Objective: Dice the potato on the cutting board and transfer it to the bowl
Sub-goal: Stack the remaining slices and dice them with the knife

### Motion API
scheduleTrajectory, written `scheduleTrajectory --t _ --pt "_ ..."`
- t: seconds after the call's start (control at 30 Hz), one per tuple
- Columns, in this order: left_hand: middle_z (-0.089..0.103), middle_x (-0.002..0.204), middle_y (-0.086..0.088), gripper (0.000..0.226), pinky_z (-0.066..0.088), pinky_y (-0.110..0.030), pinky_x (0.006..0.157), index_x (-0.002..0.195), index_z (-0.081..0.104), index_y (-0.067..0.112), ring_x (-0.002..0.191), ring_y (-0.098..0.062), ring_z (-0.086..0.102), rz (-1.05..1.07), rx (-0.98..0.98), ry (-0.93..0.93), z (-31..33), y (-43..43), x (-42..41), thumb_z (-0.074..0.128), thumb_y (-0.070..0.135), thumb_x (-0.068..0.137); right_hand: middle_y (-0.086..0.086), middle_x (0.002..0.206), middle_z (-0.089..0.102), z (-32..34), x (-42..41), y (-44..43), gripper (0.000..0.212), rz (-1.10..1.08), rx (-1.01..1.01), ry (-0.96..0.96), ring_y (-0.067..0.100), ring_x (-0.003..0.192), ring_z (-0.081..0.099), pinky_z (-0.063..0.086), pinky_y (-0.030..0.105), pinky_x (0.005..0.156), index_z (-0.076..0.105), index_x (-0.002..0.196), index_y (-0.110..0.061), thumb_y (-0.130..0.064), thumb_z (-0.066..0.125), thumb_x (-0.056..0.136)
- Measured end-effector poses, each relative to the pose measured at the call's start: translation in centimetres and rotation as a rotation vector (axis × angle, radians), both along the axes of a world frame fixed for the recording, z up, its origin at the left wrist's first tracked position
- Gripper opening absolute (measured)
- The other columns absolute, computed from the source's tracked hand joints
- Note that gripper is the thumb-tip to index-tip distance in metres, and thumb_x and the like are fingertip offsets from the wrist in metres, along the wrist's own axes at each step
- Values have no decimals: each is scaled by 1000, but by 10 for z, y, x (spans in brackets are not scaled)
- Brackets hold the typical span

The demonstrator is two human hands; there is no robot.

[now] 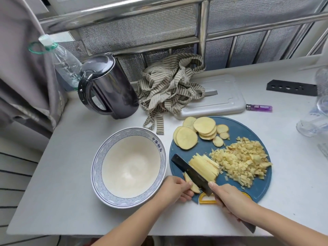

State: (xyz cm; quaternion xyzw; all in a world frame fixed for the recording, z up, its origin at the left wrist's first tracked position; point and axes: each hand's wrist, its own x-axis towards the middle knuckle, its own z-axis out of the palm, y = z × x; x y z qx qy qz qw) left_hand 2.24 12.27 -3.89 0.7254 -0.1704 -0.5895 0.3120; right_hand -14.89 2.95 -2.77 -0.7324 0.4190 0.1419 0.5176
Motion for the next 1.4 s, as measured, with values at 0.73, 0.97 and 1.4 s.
scheduleTrajectory --t 0.73,0.97,1.4 --pt "70 70 -4 14 55 -24 62 88 60 3 60 -13 65 203 -30 -69 0 30 -5 60 16 95 -5 46 37 12 -25 14 57 -115 62 -95 12 35 31 28 23 40 39 57 -17 -56 31 98" --pt "70 70 -5 16 56 -25 64 82 62 6 59 -12 65 257 -39 -66 -4 29 -5 66 18 92 -10 46 39 8 -24 27 50 -65 -1 -117 5 43 34 26 20 48 41 62 -19 -53 31 97" --pt "68 71 -4 13 52 -19 56 86 60 7 57 -11 63 238 -22 -66 -3 9 -5 63 18 93 4 59 45 -9 -11 26 67 -38 -171 -114 15 56 40 29 34 60 42 63 -13 -71 19 86"
